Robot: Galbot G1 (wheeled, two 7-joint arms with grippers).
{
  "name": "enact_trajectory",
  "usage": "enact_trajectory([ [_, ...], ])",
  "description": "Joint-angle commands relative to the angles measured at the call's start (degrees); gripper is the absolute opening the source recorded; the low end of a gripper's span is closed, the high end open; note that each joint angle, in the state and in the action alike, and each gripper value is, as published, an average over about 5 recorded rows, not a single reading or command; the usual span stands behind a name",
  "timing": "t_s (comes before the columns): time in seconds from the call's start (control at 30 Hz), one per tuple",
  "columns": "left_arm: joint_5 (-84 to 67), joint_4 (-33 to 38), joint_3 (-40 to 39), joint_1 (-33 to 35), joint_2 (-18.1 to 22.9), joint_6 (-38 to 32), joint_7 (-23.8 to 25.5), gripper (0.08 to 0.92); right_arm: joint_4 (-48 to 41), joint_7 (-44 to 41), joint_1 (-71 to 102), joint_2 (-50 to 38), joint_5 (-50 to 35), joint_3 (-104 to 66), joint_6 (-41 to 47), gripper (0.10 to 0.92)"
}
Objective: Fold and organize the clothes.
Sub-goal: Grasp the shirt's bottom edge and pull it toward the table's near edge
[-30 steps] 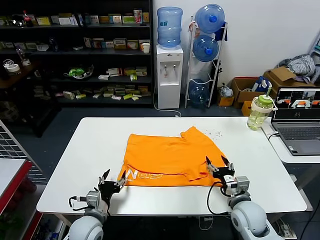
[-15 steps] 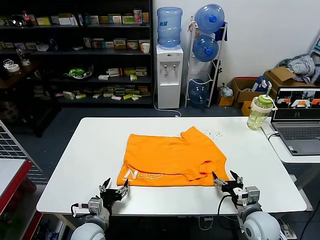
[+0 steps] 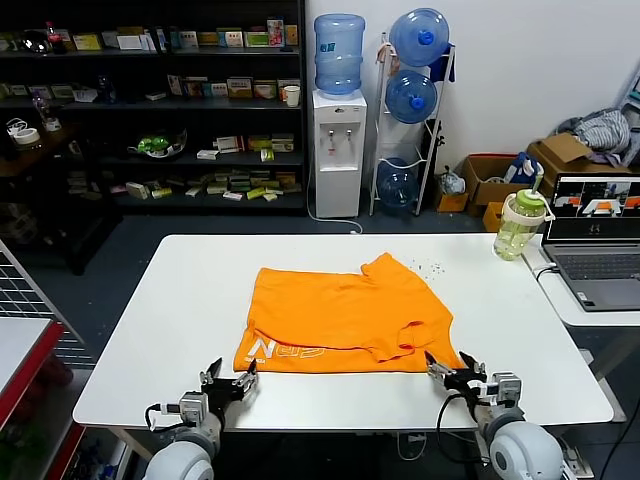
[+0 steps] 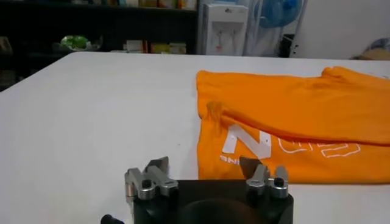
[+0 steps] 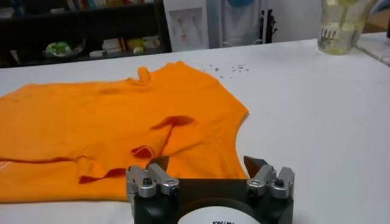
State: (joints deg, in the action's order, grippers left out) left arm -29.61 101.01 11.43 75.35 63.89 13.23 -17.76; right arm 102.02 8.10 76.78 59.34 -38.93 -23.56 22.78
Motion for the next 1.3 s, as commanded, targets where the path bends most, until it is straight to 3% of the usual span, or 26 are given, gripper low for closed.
enact_trajectory([
  [0.03,-0.3,-0.1,-0.1,-0.1,0.1,0.4,-0.2,0.695,0.5,0.8,0.3,-0.3,-2.5,-0.2,2.0,0.660],
  [0.67,-0.3,2.2,-0.7,0.3,-0.1,0.3,-0.6,0.141,2.5,1.7,1.1,-0.9,-3.2,-1.0,0.5,0.133],
  [0.77,-0.3,2.7,-0.5,0.6,-0.3,0.3,-0.8,0.094,3.9,1.9,1.9,-1.6,-3.9,-1.6,-0.3,0.124],
  [1.3,-8.8,15.2,5.8,11.2,-7.1,0.9,-3.3,0.090,17.7,5.1,18.2,-6.6,-8.0,-10.7,1.6,0.124],
])
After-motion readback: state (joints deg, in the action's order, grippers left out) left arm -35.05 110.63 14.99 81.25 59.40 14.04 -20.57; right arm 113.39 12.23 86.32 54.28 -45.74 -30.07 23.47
